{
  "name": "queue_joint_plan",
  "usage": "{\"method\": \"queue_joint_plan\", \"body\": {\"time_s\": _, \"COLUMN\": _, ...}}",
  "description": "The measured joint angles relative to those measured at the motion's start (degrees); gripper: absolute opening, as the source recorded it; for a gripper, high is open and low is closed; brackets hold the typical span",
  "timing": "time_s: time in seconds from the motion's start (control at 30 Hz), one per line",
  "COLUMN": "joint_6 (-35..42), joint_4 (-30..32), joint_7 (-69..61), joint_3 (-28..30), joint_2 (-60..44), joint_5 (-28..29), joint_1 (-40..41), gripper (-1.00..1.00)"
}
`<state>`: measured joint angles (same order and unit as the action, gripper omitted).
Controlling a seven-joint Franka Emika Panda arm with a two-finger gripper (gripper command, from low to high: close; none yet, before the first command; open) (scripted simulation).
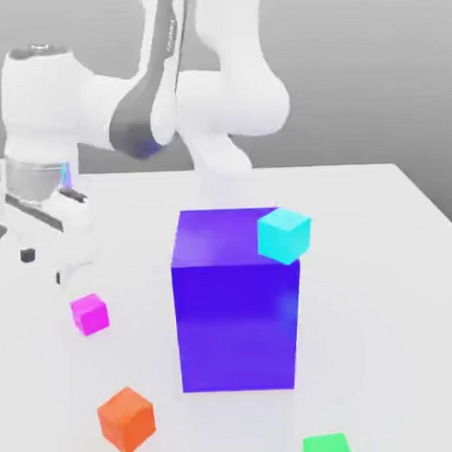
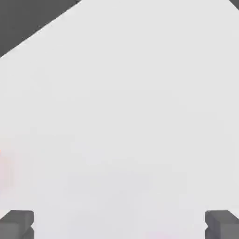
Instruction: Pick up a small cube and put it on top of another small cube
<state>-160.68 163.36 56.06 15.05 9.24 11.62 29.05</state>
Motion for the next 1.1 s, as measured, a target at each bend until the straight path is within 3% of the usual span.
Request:
{"method": "queue_joint_plan", "body": {"time_s": 0.13, "joint_6": -4.23, "joint_4": 4.42, "joint_7": -3.16, "joint_3": 3.81, "joint_2": -4.69, "joint_5": -4.75, "joint_1": 1.16, "gripper": 0.00}}
{"method": "queue_joint_plan", "body": {"time_s": 0.27, "joint_6": -8.24, "joint_4": 4.76, "joint_7": -7.99, "joint_3": 3.08, "joint_2": -9.76, "joint_5": -12.32, "joint_1": 1.53, "gripper": 0.00}}
{"method": "queue_joint_plan", "body": {"time_s": 0.43, "joint_6": -13.37, "joint_4": 3.30, "joint_7": -15.18, "joint_3": -4.94, "joint_2": -16.41, "joint_5": -22.77, "joint_1": 6.41, "gripper": 0.00}}
{"method": "queue_joint_plan", "body": {"time_s": 0.53, "joint_6": -16.58, "joint_4": 2.60, "joint_7": -17.61, "joint_3": -10.92, "joint_2": -20.33, "joint_5": -25.79, "joint_1": 11.73, "gripper": 0.00}}
{"method": "queue_joint_plan", "body": {"time_s": 0.6, "joint_6": -18.81, "joint_4": 2.29, "joint_7": -18.29, "joint_3": -14.10, "joint_2": -22.93, "joint_5": -26.23, "joint_1": 14.99, "gripper": 0.00}}
{"method": "queue_joint_plan", "body": {"time_s": 0.63, "joint_6": -19.65, "joint_4": 2.19, "joint_7": -18.47, "joint_3": -15.11, "joint_2": -23.93, "joint_5": -26.25, "joint_1": 16.09, "gripper": -1.00}}
{"method": "queue_joint_plan", "body": {"time_s": 0.87, "joint_6": -19.74, "joint_4": 2.19, "joint_7": -18.11, "joint_3": -15.41, "joint_2": -24.03, "joint_5": -25.81, "joint_1": 16.48, "gripper": -1.00}}
{"method": "queue_joint_plan", "body": {"time_s": 1.1, "joint_6": -12.97, "joint_4": 3.53, "joint_7": -12.09, "joint_3": -7.68, "joint_2": -15.70, "joint_5": -18.48, "joint_1": 10.34, "gripper": -1.00}}
